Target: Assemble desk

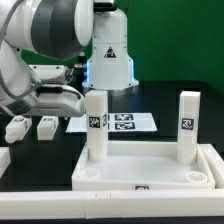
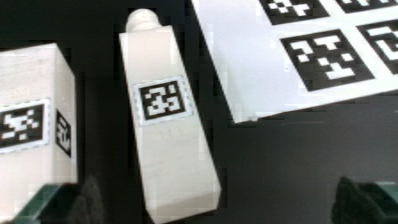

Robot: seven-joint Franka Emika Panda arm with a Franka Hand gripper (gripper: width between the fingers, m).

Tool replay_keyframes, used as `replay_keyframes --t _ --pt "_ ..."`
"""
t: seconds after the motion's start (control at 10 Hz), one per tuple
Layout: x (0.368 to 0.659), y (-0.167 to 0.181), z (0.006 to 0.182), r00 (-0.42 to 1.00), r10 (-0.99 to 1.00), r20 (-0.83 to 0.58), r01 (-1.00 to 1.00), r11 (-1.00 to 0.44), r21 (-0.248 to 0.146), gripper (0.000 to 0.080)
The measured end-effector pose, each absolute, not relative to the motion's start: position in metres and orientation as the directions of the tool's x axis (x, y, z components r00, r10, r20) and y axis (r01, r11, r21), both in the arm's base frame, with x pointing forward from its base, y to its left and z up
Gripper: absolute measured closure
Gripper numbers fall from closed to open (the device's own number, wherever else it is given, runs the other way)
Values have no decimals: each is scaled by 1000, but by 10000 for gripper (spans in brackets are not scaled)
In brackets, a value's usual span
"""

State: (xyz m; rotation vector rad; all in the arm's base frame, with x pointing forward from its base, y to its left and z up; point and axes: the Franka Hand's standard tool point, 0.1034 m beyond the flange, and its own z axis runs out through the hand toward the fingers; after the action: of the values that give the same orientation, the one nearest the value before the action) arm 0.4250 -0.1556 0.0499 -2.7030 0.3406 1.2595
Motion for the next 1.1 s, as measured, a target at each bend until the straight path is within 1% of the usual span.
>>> replay_keyframes --t 0.1,0.2,0.3,0.4,0.7,0.8,0.9,1.0,1.1 --pt "425 -156 50 624 -145 -768 -262 -965 -31 150" --pt "424 -156 49 637 -83 -766 -216 -974 -74 150" --pt "422 -154 47 649 18 -761 -143 -979 -145 150" --pt "419 -153 45 648 96 -756 -85 -977 -197 150" --pt "418 -154 44 646 105 -756 -77 -976 -201 150" --pt "416 -154 43 632 67 -772 -100 -981 -167 150" --pt "412 -154 40 602 12 -799 -126 -986 -110 150" --pt "409 -156 38 561 -49 -826 -126 -992 -27 150" --pt "408 -155 35 550 -49 -834 -123 -992 -22 150"
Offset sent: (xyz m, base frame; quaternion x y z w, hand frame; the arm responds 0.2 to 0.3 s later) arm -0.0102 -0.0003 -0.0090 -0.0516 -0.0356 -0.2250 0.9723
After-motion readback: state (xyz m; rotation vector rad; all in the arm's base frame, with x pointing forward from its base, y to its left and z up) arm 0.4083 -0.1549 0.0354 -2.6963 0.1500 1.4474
